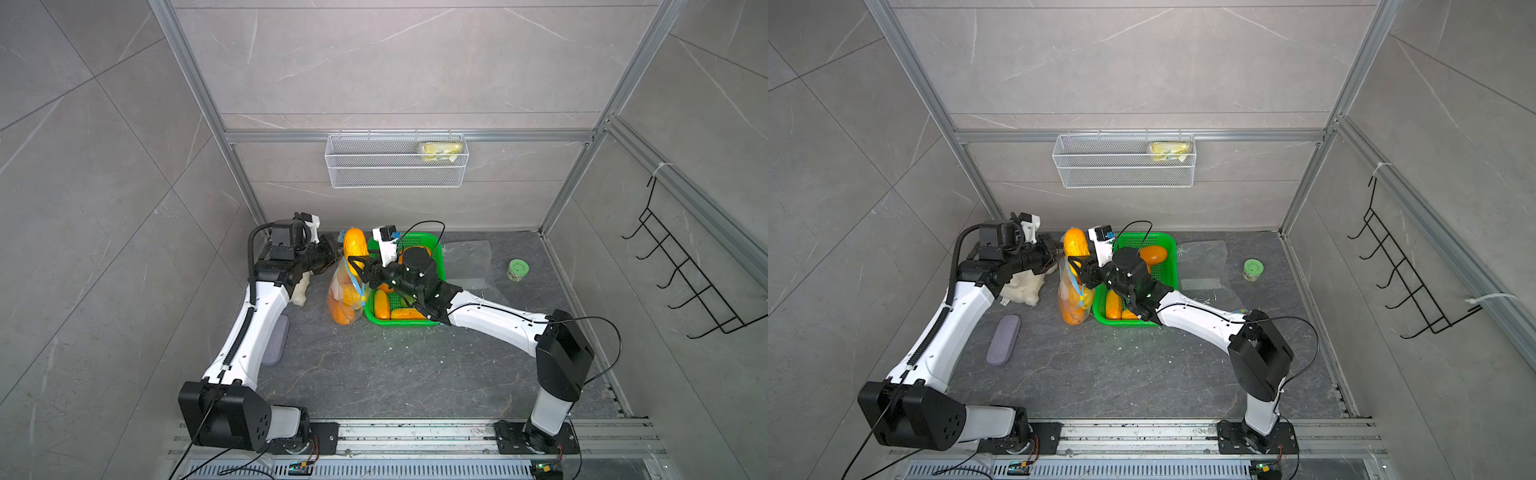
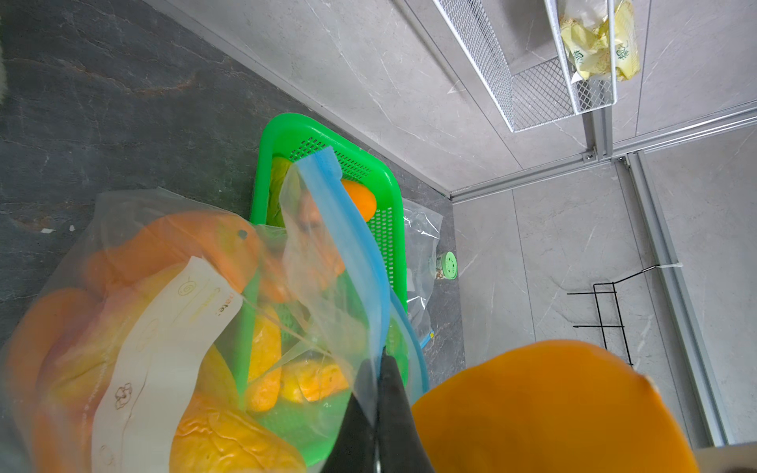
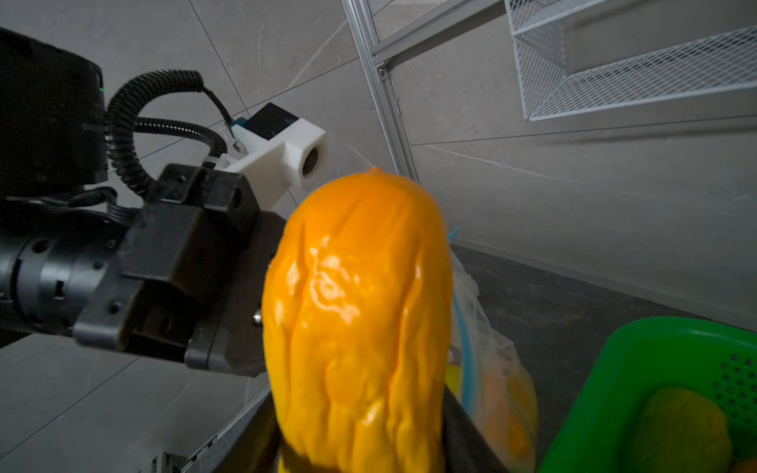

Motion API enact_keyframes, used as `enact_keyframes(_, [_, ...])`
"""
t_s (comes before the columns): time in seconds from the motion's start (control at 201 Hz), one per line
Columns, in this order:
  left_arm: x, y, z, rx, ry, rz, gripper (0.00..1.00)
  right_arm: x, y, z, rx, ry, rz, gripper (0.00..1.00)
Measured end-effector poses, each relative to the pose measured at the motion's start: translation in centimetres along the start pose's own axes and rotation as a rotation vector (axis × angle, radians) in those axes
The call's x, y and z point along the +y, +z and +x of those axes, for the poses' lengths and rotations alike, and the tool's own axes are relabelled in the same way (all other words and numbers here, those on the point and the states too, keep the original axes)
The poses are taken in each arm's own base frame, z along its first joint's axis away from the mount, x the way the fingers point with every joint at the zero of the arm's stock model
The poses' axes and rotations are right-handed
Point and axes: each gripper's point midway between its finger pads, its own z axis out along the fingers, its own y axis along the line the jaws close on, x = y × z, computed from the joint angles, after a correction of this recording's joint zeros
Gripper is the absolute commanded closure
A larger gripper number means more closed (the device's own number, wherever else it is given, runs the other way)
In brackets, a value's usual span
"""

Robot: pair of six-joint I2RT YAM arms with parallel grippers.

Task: Place the mango in a zip-top bag and seal the zipper
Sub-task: Place the mango in the zipper food storage bag.

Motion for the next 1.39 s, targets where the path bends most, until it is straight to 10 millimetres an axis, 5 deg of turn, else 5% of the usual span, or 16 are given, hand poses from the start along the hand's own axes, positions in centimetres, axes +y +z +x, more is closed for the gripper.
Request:
enact_keyframes(0.378, [0.3, -0.2, -0.3, -0.009, -0.005, -0.006, 1.0, -1.3, 0.1, 1.2, 0.04, -0.075, 0.059, 0.2])
enact_keyframes(0.637, [0.5, -0.2, -0.5, -0.013, -0.009, -0.009, 1.0, -1.2, -0.4, 2.3, 0.107, -0.103, 0.053, 0.2])
enact_keyframes(0.961, [-0.9, -2.0, -1.1, -0.091, -0.011, 0.02, 1.0, 1.7, -5.3, -0.5, 0.192, -0.06, 0.003, 0.11])
enact_keyframes(1.25, [0.0, -1.6, -1.2, -0.111, -0.035, 0.003, 1.0, 1.7, -5.4, 4.5, 0.372, -0.03, 0.011, 0.28])
enact_keyframes(1.349, [0.9, -0.5, -1.1, -0.086, -0.053, -0.013, 0.69, 1.7, -4.9, 5.8, 0.409, -0.019, 0.005, 0.32])
enact_keyframes(1.394, [1.2, 0.1, -1.1, -0.077, -0.059, -0.017, 0.65, 1.7, -4.7, 6.2, 0.42, -0.013, 0.004, 0.34])
